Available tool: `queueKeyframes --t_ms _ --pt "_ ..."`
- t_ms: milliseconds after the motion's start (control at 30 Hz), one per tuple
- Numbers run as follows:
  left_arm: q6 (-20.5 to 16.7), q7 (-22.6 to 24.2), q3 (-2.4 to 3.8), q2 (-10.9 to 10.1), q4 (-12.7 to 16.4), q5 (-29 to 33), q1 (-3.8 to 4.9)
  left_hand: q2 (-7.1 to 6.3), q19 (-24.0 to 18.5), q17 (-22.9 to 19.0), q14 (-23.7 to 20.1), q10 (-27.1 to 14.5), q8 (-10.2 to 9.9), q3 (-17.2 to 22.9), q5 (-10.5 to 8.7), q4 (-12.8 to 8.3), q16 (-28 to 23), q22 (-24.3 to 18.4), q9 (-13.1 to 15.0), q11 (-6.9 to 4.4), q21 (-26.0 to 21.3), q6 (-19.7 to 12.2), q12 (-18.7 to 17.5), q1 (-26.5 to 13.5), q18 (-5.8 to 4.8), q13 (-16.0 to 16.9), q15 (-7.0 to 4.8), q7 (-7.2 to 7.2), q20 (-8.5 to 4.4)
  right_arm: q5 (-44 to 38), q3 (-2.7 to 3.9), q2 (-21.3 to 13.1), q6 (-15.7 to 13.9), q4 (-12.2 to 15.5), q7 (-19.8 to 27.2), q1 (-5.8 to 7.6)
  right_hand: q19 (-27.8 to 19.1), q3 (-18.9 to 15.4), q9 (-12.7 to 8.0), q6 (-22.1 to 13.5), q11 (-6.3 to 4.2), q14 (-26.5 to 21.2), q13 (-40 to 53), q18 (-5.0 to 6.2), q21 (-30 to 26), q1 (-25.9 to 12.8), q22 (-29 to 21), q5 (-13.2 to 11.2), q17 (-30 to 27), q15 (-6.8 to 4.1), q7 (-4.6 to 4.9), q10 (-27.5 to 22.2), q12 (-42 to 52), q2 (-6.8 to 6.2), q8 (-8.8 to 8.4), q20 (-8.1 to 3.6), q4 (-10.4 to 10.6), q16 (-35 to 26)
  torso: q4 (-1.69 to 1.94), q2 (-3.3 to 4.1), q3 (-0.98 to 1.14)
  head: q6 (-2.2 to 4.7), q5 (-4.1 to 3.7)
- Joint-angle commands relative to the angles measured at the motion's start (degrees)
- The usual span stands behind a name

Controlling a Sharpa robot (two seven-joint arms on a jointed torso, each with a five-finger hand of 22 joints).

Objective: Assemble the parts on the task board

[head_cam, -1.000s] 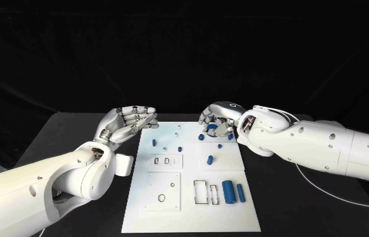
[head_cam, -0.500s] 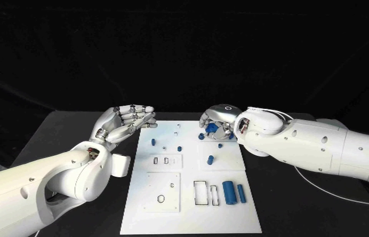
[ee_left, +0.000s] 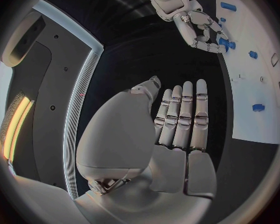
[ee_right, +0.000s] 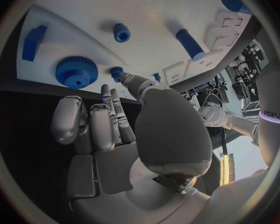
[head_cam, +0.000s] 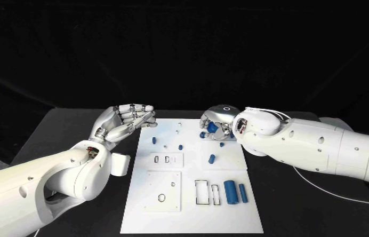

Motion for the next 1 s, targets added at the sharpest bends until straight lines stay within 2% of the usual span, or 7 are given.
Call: queueKeyframes --t_ms 33,167,333,433,667,1000 --pt "0.97 0.2 0.05 0.03 0.09 0.45 0.17 0.03 0.2 0.08 -0.03 0.03 -0.35 0.22 -0.1 0.24 -0.25 -0.07 -0.11 0.35 0.09 -0.32 -0.27 -0.51 0.69 0.03 0.37 0.39 0.19 -0.92 -0.03 0.16 1.16 -0.14 -0.32 -0.04 0.4 0.17 0.1 0.22 -0.08 2.7 0.1 -1.19 0.27 0.25 0.25 -0.22 0.09 0.4 -0.05 0.49 0.38 0.26 -0.19 -0.02 0.23 0.4 0.11 0.25 -0.03 -0.05 -0.05" --pt "1.0 0.14 0.05 0.02 0.09 0.49 0.23 0.04 0.2 0.1 -0.02 0.02 -0.36 0.22 -0.1 0.26 -0.25 -0.08 -0.11 0.36 0.09 -0.34 -0.28 -0.53 0.69 0.04 0.38 0.4 0.2 -0.68 -0.07 0.34 1.28 -0.44 -0.28 -0.08 0.54 0.33 0.23 0.46 -0.09 2.74 0.14 -1.26 0.65 0.25 0.78 -0.33 0.32 0.39 -0.03 0.73 0.38 0.45 -0.12 -0.02 0.35 0.68 0.13 0.51 -0.07 0.05 -0.03" --pt "1.02 0.06 0.05 -0.05 0.13 0.51 0.28 0.07 0.21 0.11 0.01 0.02 -0.38 0.24 -0.1 0.28 -0.25 -0.08 -0.11 0.37 0.09 -0.34 -0.3 -0.57 0.69 0.04 0.38 0.41 0.2 -0.45 -0.1 0.57 0.93 -0.61 -0.01 -0.15 0.87 0.54 0.44 0.84 -0.16 2.8 0.23 -1.42 1.37 0.25 1.81 -0.42 0.66 0.36 -0.09 1.25 0.47 0.61 0.01 -0.02 0.48 1.1 0.04 0.63 0.02 0.09 0.17" --pt "1.07 -0.01 0.05 -0.06 0.11 0.51 0.31 0.07 0.21 0.11 0.01 0.02 -0.38 0.24 -0.1 0.28 -0.25 -0.08 -0.11 0.37 0.09 -0.34 -0.3 -0.57 0.69 0.04 0.38 0.41 0.2 -0.26 -0.11 0.72 0.58 -0.68 0.29 -0.16 0.9 0.63 0.51 0.95 -0.19 2.81 0.27 -1.44 1.49 0.24 1.97 -0.42 0.73 0.34 -0.11 1.44 0.5 0.68 0.05 -0.03 0.55 1.2 0.02 0.66 -0.01 0.06 0.15" --pt "1.27 -0.19 0.05 -0.07 0.06 0.52 0.39 0.19 0.27 0.19 0.14 0.03 -0.41 0.32 -0.1 0.3 -0.24 -0.08 -0.11 0.38 0.12 -0.34 -0.36 -0.61 0.71 0.06 0.37 0.45 0.2 0.0 -0.13 0.97 0.58 -0.97 0.57 -0.18 1.33 1.01 0.79 1.44 -0.34 2.91 0.34 -1.65 2.42 0.29 3.34 -0.37 1.28 0.24 -0.28 2.02 0.54 0.92 0.24 -0.09 0.69 1.79 0.15 0.9 -0.03 0.18 0.07" --pt "1.37 -0.42 0.05 -0.1 -0.06 0.53 0.49 0.26 0.32 0.24 0.23 0.04 -0.42 0.38 -0.1 0.3 -0.23 -0.08 -0.11 0.38 0.15 -0.33 -0.39 -0.62 0.72 0.07 0.35 0.46 0.19 0.52 -0.16 1.16 0.22 -1.06 1.02 -0.22 2.35 1.94 1.74 2.95 -0.94 3.15 0.64 -2.15 4.61 0.44 6.51 -0.27 2.41 -0.19 -0.96 4.06 0.73 1.36 1.06 -0.4 0.91 3.13 0.05 1.16 -0.04 0.1 0.2"
